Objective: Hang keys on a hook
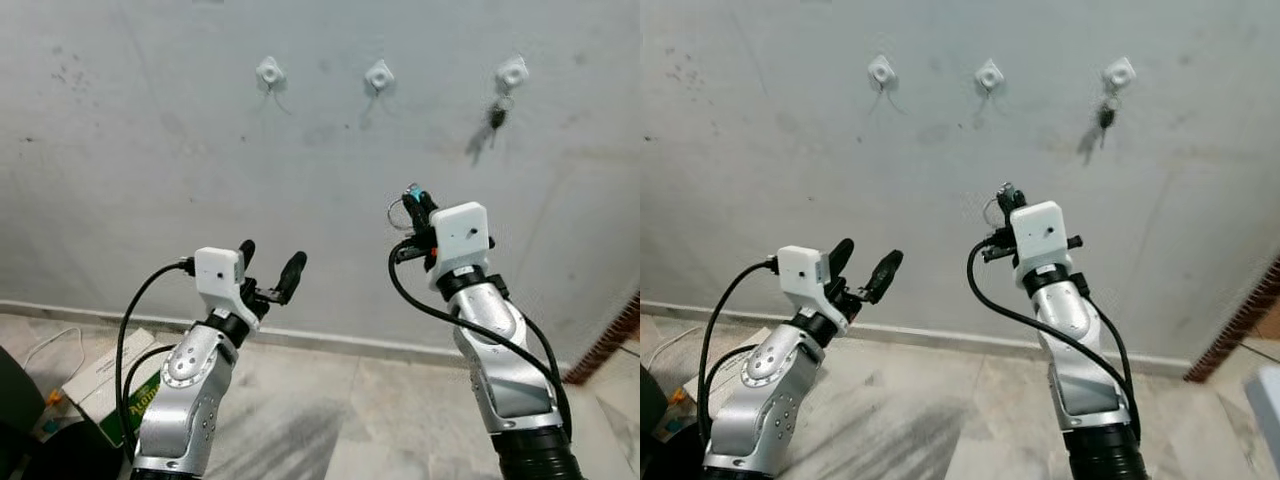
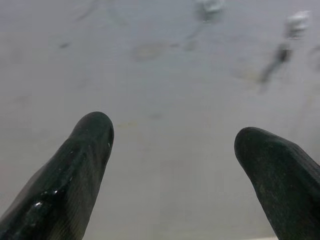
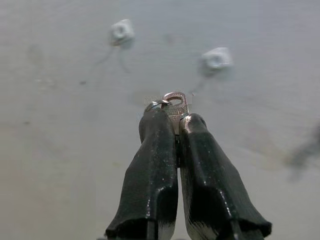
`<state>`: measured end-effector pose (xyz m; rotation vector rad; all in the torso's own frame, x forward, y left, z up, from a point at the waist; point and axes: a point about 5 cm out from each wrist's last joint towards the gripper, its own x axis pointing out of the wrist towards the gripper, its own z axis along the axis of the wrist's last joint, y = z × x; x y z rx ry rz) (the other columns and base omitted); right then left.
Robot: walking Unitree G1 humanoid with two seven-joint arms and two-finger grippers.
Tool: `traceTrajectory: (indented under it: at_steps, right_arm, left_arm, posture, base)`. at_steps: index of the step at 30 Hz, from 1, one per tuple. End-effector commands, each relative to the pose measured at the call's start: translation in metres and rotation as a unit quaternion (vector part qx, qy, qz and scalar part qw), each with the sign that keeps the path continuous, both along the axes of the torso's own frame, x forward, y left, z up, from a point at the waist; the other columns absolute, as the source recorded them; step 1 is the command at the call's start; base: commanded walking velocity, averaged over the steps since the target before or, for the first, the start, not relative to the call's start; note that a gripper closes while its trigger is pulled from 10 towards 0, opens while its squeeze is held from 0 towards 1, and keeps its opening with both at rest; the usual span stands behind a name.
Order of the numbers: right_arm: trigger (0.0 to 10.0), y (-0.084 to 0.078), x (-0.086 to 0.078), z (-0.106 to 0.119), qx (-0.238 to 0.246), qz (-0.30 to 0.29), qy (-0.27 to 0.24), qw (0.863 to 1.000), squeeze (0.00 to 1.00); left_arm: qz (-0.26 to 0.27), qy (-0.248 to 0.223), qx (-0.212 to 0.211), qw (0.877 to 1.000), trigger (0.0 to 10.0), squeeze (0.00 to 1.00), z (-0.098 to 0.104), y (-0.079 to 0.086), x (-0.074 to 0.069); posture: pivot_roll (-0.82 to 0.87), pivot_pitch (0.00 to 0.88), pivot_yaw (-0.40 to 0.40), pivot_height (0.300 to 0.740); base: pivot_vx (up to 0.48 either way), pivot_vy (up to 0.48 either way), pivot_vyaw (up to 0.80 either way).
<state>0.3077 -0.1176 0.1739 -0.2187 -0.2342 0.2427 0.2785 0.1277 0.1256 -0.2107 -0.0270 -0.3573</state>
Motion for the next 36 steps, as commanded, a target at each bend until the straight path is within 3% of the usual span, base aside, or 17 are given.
traceTrajectory:
  at_steps: [1, 36]
  right_arm:
    - [10.0, -0.0004, 0.0003, 0.0047, -0.002, 0.002, -0.011, 1.0, 0.0]
    - [10.0, 0.0022, -0.0011, 0.0031, -0.008, 0.007, -0.013, 1.0, 0.0]
  left_arm:
    - [0.001, -0.003, 0.003, 1.0, 10.0, 0.0, 0.0027, 0.0003, 0.0009]
    - [-0.003, 0.003, 0.004, 1.0, 10.0, 0.0, 0.0021, -0.0022, -0.0008]
  posture:
    - [0.02, 0.005, 0.03, 0.74]
    - [0.02, 0.006, 0.029, 0.74]
  base:
    - [0.39, 0.0, 0.0]
    - [0.37, 0.0, 0.0]
